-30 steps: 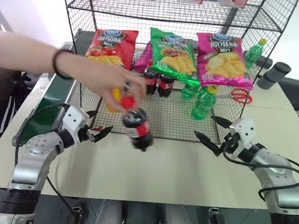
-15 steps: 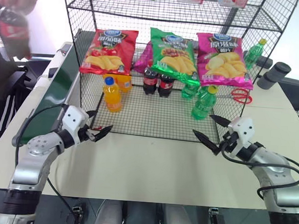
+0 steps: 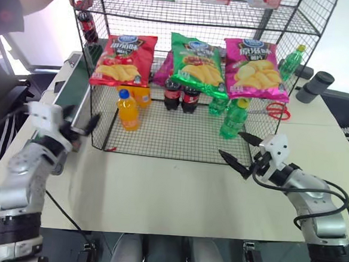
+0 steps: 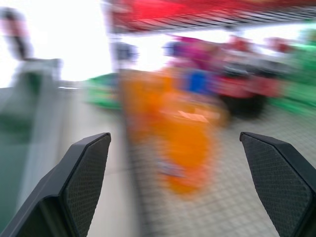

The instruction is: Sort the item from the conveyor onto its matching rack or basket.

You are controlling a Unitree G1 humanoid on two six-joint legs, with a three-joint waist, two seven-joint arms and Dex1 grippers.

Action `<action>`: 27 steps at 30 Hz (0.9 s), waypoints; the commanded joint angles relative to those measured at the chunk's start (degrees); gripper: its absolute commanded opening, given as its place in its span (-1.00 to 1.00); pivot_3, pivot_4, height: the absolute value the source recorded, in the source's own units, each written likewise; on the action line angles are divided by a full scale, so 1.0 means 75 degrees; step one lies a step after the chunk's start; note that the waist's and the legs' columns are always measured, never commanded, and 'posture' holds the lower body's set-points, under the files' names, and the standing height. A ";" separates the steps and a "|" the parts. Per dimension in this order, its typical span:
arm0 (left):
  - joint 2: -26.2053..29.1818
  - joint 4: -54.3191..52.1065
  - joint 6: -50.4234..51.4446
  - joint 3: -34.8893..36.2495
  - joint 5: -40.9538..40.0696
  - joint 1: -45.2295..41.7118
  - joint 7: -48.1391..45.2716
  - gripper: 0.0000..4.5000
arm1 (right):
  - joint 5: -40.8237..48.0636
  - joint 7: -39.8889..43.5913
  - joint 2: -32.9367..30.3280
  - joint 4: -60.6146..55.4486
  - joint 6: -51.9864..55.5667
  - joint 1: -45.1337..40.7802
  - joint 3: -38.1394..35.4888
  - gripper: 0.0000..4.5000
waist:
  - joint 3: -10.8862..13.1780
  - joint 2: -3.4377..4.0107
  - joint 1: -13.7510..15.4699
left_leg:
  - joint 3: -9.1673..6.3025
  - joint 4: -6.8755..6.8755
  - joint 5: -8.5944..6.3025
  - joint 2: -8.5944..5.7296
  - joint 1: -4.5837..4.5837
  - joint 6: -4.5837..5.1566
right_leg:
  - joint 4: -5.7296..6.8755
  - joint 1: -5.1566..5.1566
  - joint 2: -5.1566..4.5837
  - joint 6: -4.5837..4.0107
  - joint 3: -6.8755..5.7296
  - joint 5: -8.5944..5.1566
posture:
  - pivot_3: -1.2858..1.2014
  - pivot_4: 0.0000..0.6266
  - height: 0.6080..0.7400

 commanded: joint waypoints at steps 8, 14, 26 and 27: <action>-0.0027 0.0481 -0.0595 0.0394 0.0281 0.0100 0.0650 1.00 | 0.0056 -0.0048 0.0235 -0.0568 0.0028 -0.0073 0.0377 0.99 | -0.0008 -0.0022 0.0072 | -0.0001 0.0007 0.0000 -0.0014 -0.0039 -0.0002 | -0.0026 -0.0010 -0.0050 0.0002 -0.0013 0.0001 | 0.03 -0.52 1.00; 0.0036 0.0814 -0.0743 0.0408 0.0562 0.0171 0.0835 1.00 | 0.0019 -0.0138 0.0409 -0.0816 0.0108 -0.0111 0.0628 0.99 | -0.0008 -0.0022 0.0050 | -0.0004 0.0005 0.0000 -0.0010 -0.0038 -0.0002 | -0.0028 -0.0011 -0.0049 0.0002 -0.0015 0.0001 | 0.03 -0.52 1.00; -0.0089 0.1372 -0.1090 0.0373 0.0602 0.0176 0.1011 1.00 | 0.0010 -0.0188 0.0642 -0.0940 0.0157 -0.0248 0.1023 0.99 | -0.0009 -0.0023 0.0056 | -0.0004 0.0005 0.0000 -0.0013 -0.0039 -0.0002 | -0.0029 -0.0010 -0.0061 0.0001 -0.0019 0.0001 | 0.03 -0.52 1.00; -0.0101 0.1392 -0.1113 0.0373 0.0602 0.0163 0.1030 1.00 | 0.0026 -0.0159 0.0646 -0.0942 0.0154 -0.0253 0.1039 0.99 | -0.0009 -0.0023 0.0056 | -0.0005 0.0005 0.0000 -0.0013 -0.0039 -0.0002 | -0.0029 -0.0010 -0.0062 0.0002 -0.0019 0.0001 | 0.03 -0.52 1.00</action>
